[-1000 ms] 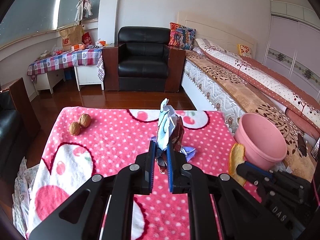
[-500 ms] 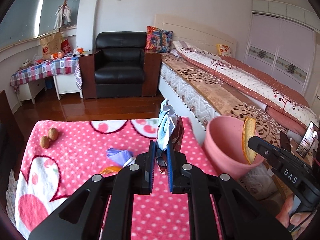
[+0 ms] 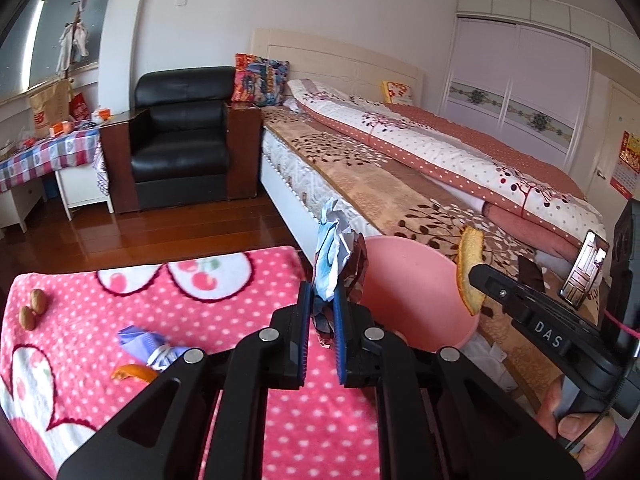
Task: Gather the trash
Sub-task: 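Carry the silver wrapper and orange peel with both tools over the bucket, then open both tools to drop the wrapper and peel into the bucket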
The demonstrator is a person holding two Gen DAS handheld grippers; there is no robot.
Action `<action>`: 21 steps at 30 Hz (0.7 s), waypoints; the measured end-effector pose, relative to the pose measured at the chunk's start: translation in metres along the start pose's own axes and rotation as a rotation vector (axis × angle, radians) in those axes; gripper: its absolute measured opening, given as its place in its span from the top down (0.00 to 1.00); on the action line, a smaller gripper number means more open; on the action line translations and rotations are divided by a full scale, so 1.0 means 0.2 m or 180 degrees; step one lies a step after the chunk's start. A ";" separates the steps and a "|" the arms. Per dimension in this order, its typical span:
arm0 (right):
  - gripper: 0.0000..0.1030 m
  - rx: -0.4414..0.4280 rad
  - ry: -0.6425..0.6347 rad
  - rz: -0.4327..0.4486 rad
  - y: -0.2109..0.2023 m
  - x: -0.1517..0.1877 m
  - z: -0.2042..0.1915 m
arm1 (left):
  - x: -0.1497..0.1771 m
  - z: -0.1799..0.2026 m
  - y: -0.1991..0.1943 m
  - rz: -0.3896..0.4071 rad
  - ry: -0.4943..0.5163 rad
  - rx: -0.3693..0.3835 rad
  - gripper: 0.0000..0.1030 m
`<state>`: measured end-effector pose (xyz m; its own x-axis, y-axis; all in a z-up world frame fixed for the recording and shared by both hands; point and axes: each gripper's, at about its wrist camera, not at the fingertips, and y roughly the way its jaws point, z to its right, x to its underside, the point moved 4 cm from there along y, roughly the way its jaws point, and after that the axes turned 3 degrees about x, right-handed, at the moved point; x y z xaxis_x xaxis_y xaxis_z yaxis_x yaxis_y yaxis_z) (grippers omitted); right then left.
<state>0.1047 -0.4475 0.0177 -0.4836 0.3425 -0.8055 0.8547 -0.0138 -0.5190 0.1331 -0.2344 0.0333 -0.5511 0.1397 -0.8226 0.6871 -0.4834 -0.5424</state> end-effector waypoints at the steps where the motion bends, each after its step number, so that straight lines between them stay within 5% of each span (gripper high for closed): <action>1: 0.96 0.0014 0.0011 -0.0005 0.02 0.00 0.01 | 0.00 0.02 0.02 -0.0015 0.0015 0.0025 0.90; 21: 0.96 0.0236 0.0078 -0.0174 0.30 0.04 0.22 | 0.04 0.24 0.44 -0.0396 0.0191 0.0237 0.90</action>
<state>0.1435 -0.4870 -0.0314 -0.5236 0.3677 -0.7686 0.8104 -0.0635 -0.5825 0.1668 -0.3172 -0.0136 -0.5990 0.2529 -0.7597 0.5771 -0.5214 -0.6286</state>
